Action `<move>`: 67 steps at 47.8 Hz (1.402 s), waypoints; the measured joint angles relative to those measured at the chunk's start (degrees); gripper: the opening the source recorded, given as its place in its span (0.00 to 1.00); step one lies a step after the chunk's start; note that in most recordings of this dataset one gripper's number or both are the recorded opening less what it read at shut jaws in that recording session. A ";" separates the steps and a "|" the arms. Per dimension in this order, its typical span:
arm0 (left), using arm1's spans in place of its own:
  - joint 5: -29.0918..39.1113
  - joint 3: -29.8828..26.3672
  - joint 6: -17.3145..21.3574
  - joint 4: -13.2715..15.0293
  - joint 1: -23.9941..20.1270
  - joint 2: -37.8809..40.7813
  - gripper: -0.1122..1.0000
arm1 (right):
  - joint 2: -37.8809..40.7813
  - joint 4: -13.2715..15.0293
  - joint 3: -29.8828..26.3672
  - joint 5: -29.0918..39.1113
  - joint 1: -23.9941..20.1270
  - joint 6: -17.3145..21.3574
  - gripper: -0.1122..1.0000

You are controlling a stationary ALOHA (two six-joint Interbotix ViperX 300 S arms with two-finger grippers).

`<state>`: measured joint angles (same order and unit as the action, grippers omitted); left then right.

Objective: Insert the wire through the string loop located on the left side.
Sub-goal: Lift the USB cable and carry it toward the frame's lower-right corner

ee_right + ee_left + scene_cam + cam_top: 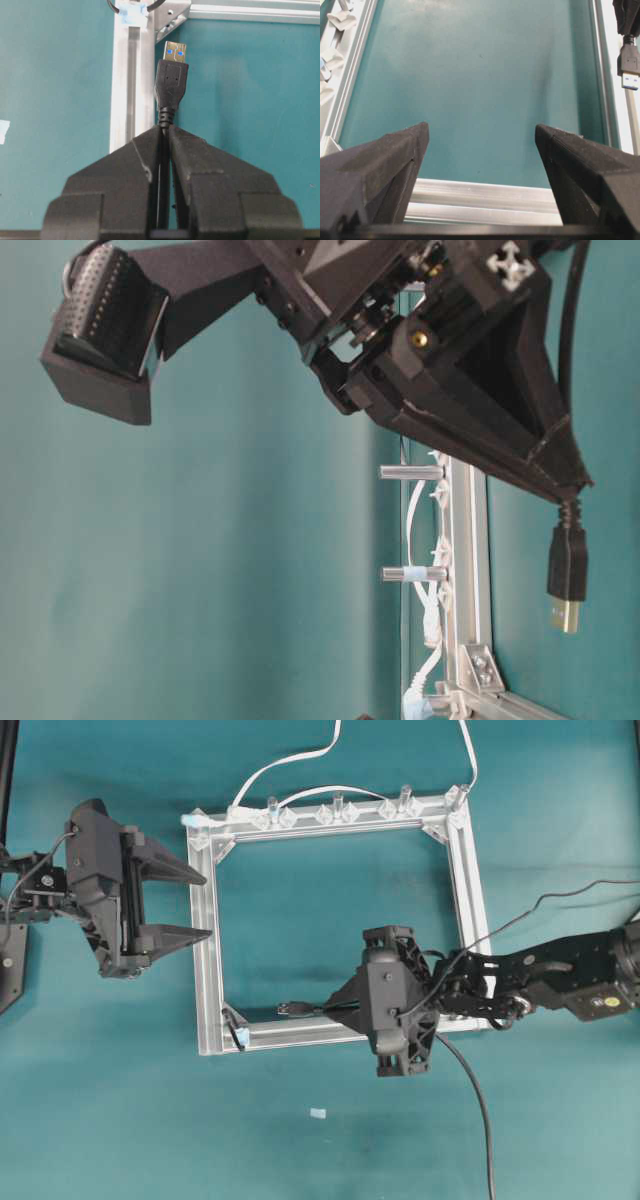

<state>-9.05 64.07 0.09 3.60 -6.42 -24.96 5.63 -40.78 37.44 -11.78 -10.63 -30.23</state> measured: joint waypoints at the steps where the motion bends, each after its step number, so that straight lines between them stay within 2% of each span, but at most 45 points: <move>1: 0.09 0.00 0.00 0.00 0.00 0.00 0.88 | 0.00 0.00 0.00 0.00 0.09 0.00 0.17; 67: 1.58 -0.09 -0.09 0.00 0.44 0.00 0.88 | 0.00 0.00 0.00 0.79 0.09 -0.09 0.17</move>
<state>-7.47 63.98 0.00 3.60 -5.98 -24.96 5.63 -40.78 37.44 -10.99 -10.55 -30.32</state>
